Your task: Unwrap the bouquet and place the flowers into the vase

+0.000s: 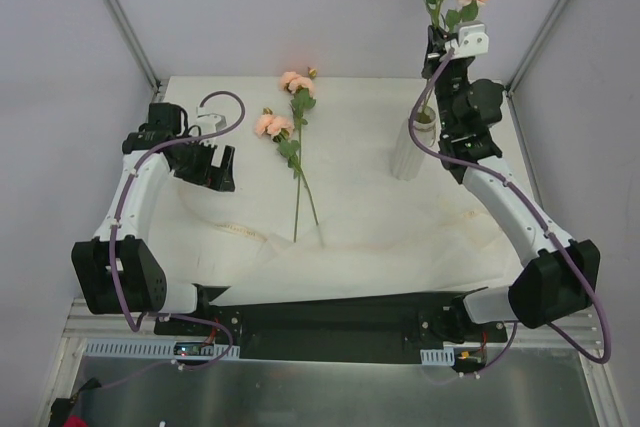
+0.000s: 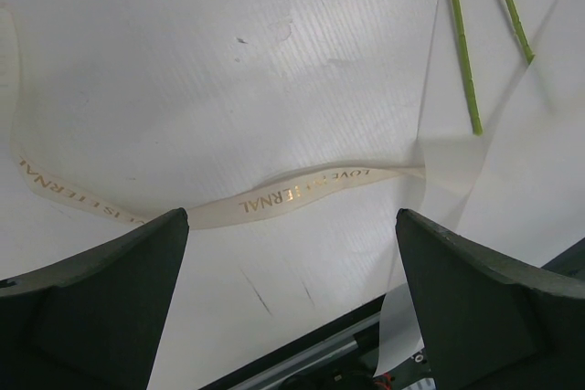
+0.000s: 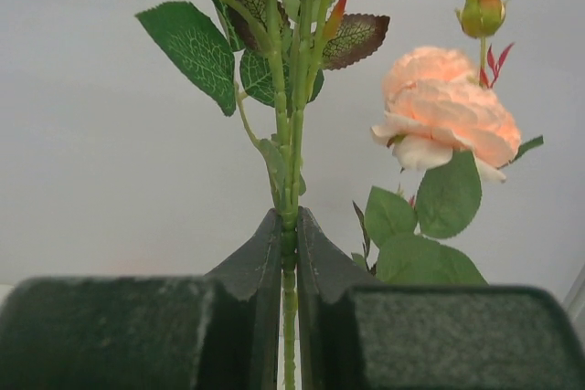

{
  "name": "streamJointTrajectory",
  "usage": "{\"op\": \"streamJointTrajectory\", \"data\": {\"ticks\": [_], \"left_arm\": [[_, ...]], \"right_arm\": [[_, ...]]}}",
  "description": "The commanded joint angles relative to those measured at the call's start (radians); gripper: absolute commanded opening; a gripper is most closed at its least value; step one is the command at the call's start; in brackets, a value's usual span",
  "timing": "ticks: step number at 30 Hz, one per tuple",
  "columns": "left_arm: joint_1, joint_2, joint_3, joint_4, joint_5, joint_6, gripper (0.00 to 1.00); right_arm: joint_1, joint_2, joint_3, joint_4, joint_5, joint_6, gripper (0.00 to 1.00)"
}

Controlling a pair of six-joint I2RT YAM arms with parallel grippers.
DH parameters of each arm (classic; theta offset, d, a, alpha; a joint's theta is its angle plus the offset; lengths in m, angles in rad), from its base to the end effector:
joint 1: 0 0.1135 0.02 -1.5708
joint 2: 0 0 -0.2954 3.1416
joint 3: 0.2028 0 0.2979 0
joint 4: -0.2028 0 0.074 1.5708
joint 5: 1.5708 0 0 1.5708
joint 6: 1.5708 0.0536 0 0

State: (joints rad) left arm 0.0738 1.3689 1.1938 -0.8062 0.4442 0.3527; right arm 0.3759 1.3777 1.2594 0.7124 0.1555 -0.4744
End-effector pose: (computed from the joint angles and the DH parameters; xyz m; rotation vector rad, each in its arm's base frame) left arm 0.3274 0.0011 0.3094 0.5072 2.4042 -0.3835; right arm 0.3429 0.1264 0.4996 -0.2721 0.9478 -0.1663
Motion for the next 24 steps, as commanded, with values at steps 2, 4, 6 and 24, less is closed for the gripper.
{"op": "streamJointTrajectory", "data": {"ticks": [2,4,6,24], "left_arm": [[0.011,0.012,0.046,-0.005,0.016,-0.006,0.97],[0.011,0.018,0.047,-0.005,0.014,-0.009,0.96],[0.012,0.021,0.047,-0.007,0.014,-0.009,0.96],[0.011,-0.008,0.050,-0.007,0.013,-0.008,0.96]], "right_arm": [[-0.017,-0.035,-0.057,0.133,-0.016,0.028,0.01],[-0.020,-0.025,-0.074,0.140,-0.020,0.028,0.01],[-0.020,-0.017,-0.101,0.159,-0.019,0.025,0.01],[0.164,-0.201,-0.141,-0.350,0.142,0.129,0.97]]}}
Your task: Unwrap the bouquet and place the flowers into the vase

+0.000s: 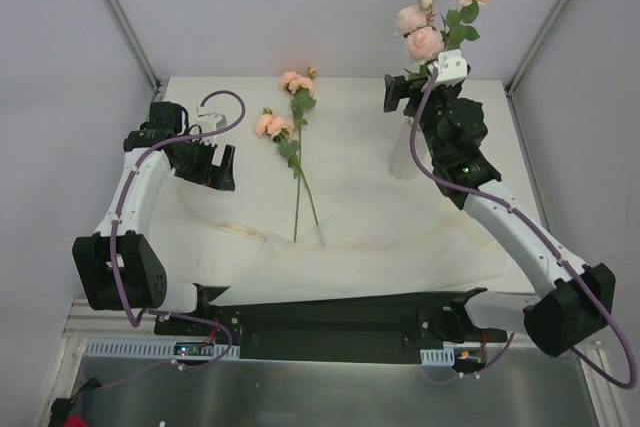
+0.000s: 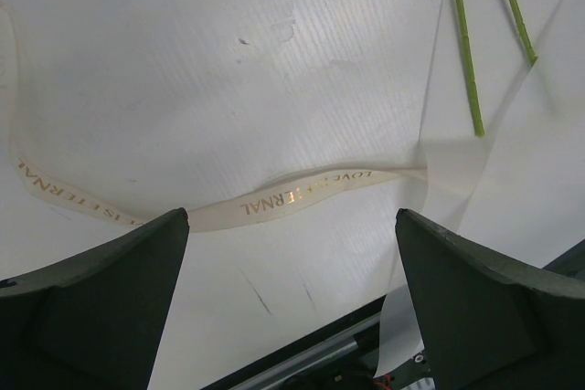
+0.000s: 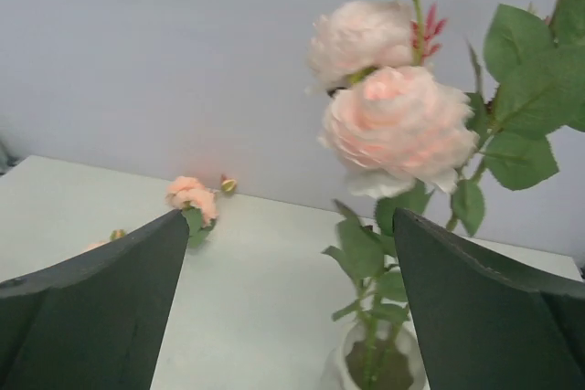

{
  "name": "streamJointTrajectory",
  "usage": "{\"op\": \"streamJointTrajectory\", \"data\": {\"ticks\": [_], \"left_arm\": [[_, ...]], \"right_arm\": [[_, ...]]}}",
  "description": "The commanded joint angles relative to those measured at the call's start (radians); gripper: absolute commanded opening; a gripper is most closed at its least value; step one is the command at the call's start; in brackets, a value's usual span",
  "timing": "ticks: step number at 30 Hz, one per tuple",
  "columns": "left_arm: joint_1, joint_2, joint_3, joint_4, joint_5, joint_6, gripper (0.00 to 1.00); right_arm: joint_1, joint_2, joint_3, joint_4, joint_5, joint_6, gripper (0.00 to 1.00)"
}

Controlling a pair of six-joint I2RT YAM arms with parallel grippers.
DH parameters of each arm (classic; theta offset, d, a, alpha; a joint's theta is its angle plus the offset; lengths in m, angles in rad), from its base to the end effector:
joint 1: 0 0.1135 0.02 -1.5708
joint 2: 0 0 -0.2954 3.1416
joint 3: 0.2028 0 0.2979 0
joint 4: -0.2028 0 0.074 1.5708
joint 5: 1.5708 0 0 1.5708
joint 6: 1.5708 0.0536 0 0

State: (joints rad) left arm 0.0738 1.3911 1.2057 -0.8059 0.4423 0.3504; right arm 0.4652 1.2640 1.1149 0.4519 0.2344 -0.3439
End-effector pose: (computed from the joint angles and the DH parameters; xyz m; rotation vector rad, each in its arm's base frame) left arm 0.3329 0.0016 0.3069 0.5027 2.4151 -0.3865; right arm 0.3172 0.1453 0.4487 -0.3106 1.2383 -0.0442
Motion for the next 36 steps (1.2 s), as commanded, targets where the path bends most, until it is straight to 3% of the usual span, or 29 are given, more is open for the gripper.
{"op": "streamJointTrajectory", "data": {"ticks": [1,7,10,12,15,21,29,33,36], "left_arm": [[0.011,-0.033,0.038,-0.006,0.015,-0.007,0.96],[0.011,-0.040,0.029,-0.007,0.003,0.002,0.96],[0.011,-0.043,0.031,-0.007,0.004,0.001,0.97],[0.011,-0.049,0.032,-0.007,0.006,0.001,0.97],[0.012,-0.055,0.032,-0.007,0.001,0.007,0.98],[0.018,-0.060,0.018,-0.006,-0.008,0.019,0.98],[0.024,-0.037,0.018,0.004,0.001,0.018,0.98],[0.026,-0.029,0.020,0.005,0.004,0.013,0.98],[0.024,-0.027,0.015,0.007,-0.001,0.012,0.98]], "right_arm": [[0.125,-0.104,-0.004,-0.097,0.078,-0.029,0.98],[0.329,-0.021,0.052,-0.232,0.134,-0.064,0.96],[0.352,0.130,0.188,-0.391,0.102,0.096,0.96],[0.316,0.233,0.285,-0.597,-0.179,0.256,0.96],[0.286,0.408,0.378,-0.636,-0.417,0.289,0.96],[0.362,0.675,0.562,-0.812,-0.165,0.157,0.95],[0.352,0.827,0.583,-0.832,-0.113,0.178,0.73],[0.352,0.862,0.576,-0.819,-0.083,0.169,0.54],[0.352,0.877,0.569,-0.792,-0.063,0.157,0.53]]}}
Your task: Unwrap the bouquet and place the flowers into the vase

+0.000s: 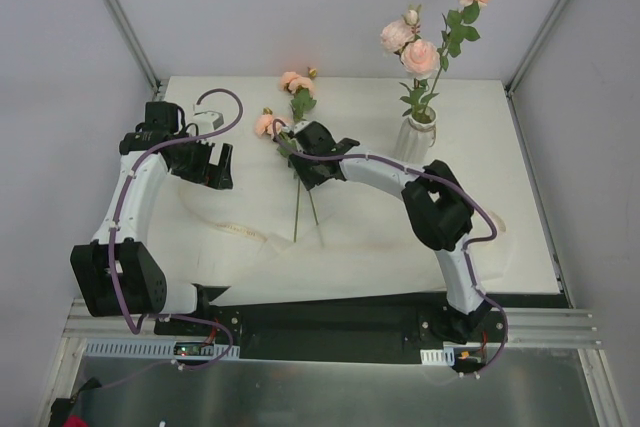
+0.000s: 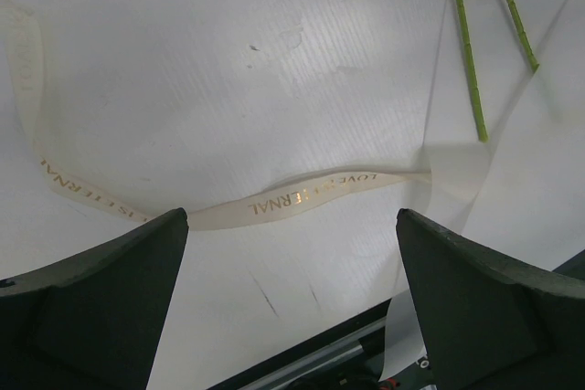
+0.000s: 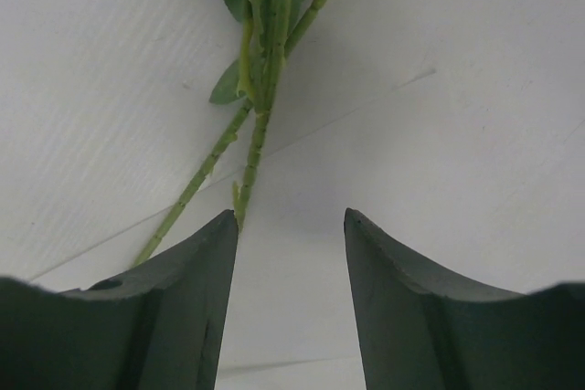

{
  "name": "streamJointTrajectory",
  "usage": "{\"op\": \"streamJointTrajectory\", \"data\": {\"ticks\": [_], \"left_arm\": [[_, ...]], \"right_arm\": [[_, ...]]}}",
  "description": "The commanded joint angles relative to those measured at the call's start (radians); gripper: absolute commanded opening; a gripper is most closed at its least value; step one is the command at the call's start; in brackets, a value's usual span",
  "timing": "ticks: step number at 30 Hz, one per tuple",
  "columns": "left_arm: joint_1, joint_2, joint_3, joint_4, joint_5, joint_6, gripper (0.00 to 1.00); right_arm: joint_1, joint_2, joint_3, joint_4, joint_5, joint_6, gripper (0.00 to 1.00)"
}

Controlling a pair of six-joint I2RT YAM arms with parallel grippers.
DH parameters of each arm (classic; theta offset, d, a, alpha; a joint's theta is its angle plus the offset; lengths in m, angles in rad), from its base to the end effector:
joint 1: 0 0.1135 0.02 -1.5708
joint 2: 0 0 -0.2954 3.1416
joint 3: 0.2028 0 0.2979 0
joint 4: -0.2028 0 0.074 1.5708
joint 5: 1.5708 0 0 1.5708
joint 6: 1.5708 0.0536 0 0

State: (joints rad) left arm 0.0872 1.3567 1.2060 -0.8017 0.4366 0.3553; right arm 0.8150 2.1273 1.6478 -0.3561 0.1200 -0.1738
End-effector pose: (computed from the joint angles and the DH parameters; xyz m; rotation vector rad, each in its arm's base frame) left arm 0.3265 0.0058 0.3178 0.4947 2.3815 -0.3550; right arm 0.3805 0.3943 0.1886 -1.0915 2.1421 0.1547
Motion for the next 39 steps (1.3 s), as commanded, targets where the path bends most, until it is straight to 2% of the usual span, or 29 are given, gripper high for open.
{"op": "streamJointTrajectory", "data": {"ticks": [1,9,27,28,29,34,37,38,39], "left_arm": [[0.011,0.005,0.012,0.004,0.002,0.010,0.98],[0.013,0.001,0.004,0.004,-0.004,0.017,0.98],[0.013,0.016,0.004,0.006,-0.009,0.019,0.97],[0.011,0.016,0.006,0.006,-0.007,0.017,0.98],[0.013,0.015,0.006,0.006,-0.009,0.019,0.98],[0.011,0.005,0.007,0.006,-0.013,0.017,0.97],[0.011,0.001,0.006,0.007,-0.012,0.016,0.97],[0.013,-0.002,0.007,0.007,-0.015,0.017,0.97],[0.013,-0.004,0.006,0.006,-0.016,0.017,0.97]], "right_arm": [[0.003,0.023,0.037,0.019,0.058,-0.013,0.54],[0.003,0.065,0.067,0.046,0.052,-0.007,0.56],[0.004,0.123,0.098,0.051,0.007,0.040,0.55],[0.004,0.129,0.102,0.051,0.019,0.049,0.53],[0.006,0.137,0.104,0.049,0.026,0.059,0.47],[0.007,0.155,0.099,0.057,0.062,0.077,0.34],[0.007,0.134,0.080,0.083,0.069,0.086,0.15],[0.007,0.126,0.073,0.089,0.075,0.089,0.04],[0.007,0.103,0.066,0.097,0.079,0.091,0.01]]}}
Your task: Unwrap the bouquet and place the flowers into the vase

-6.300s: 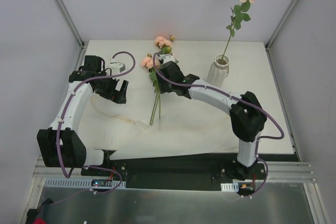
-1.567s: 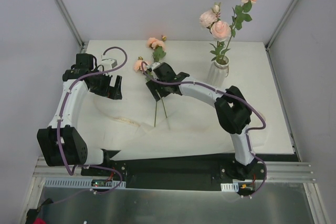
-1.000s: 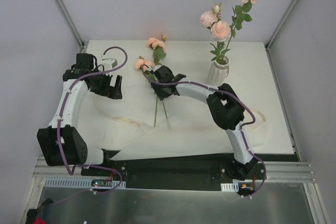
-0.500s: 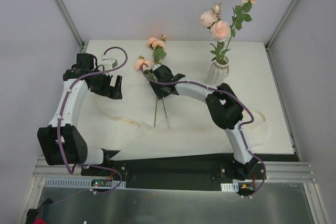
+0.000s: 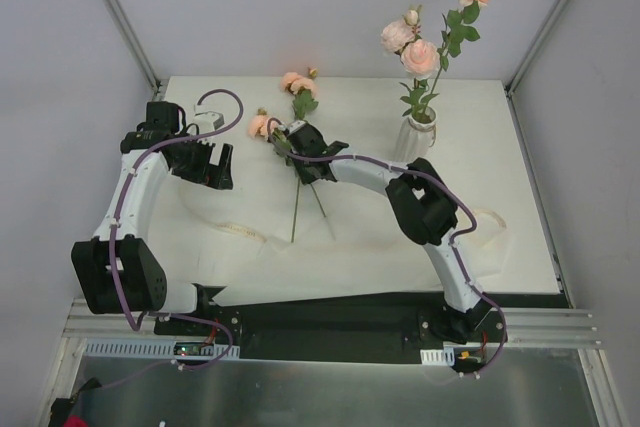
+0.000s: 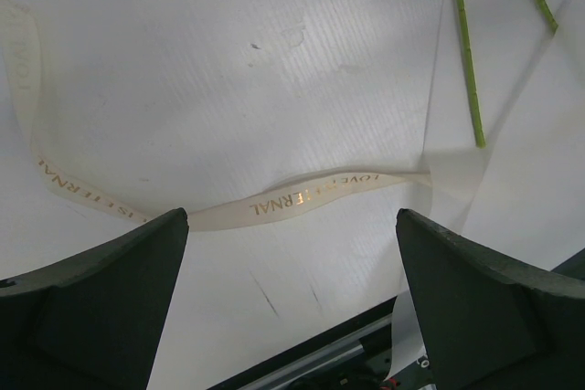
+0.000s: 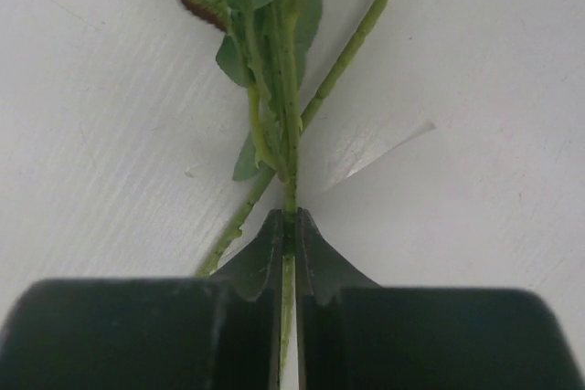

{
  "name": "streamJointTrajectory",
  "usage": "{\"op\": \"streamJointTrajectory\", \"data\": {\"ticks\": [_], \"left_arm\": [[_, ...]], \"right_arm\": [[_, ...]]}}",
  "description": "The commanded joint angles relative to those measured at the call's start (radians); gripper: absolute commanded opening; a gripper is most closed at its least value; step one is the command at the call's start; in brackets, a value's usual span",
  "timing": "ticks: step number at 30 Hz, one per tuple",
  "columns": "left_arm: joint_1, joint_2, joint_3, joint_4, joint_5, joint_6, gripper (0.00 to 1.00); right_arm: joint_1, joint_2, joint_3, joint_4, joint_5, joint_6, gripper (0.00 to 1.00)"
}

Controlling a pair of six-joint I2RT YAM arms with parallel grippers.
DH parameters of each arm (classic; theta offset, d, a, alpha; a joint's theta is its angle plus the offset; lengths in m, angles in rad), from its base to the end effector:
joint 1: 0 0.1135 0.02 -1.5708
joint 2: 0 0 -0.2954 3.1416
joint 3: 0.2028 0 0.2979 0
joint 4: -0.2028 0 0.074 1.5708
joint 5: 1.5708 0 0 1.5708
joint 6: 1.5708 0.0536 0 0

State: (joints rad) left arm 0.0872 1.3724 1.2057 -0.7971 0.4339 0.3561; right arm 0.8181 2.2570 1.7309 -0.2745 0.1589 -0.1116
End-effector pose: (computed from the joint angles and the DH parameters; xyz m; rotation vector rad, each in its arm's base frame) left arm 0.3301 0.0062 0.3131 0.4935 2.3930 -0.3563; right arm 0.4013 0.4161 0.1563 -0.9910 2.1461 0.1548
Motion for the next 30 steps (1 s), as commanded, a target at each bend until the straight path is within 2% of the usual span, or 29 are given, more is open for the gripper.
{"op": "streamJointTrajectory", "data": {"ticks": [1,6,13,16,17,18,21,24,28,30], "left_arm": [[0.013,-0.019,0.006,0.002,-0.017,0.015,0.97],[0.013,-0.038,0.009,0.002,-0.027,0.017,0.98],[0.013,-0.065,0.017,-0.016,-0.023,0.014,0.98],[0.013,-0.073,0.020,-0.024,-0.020,0.015,0.98],[0.013,-0.073,0.020,-0.027,-0.018,0.021,0.98],[0.011,-0.073,0.026,-0.036,-0.018,0.027,0.98],[0.013,-0.076,0.034,-0.045,-0.020,0.038,0.98],[0.013,-0.076,0.040,-0.050,-0.017,0.035,0.98],[0.014,-0.078,0.040,-0.053,-0.001,0.032,0.98],[0.014,-0.075,0.035,-0.053,0.014,0.034,0.98]], "right_arm": [[0.004,-0.040,-0.019,0.032,0.048,0.029,0.01],[0.004,-0.175,0.010,0.049,0.083,-0.005,0.01],[-0.014,-0.370,0.174,0.116,0.111,-0.115,0.01],[-0.019,-0.494,0.106,0.323,0.139,-0.192,0.01],[-0.019,-0.563,0.019,0.396,0.148,-0.213,0.01],[-0.023,-0.594,-0.023,0.552,0.160,-0.244,0.01],[-0.049,-0.678,-0.123,0.723,0.168,-0.351,0.01],[-0.106,-0.763,-0.192,0.817,0.162,-0.392,0.01],[-0.206,-0.869,-0.260,0.890,0.059,-0.393,0.01],[-0.252,-0.905,-0.286,0.914,0.091,-0.405,0.01]]}}
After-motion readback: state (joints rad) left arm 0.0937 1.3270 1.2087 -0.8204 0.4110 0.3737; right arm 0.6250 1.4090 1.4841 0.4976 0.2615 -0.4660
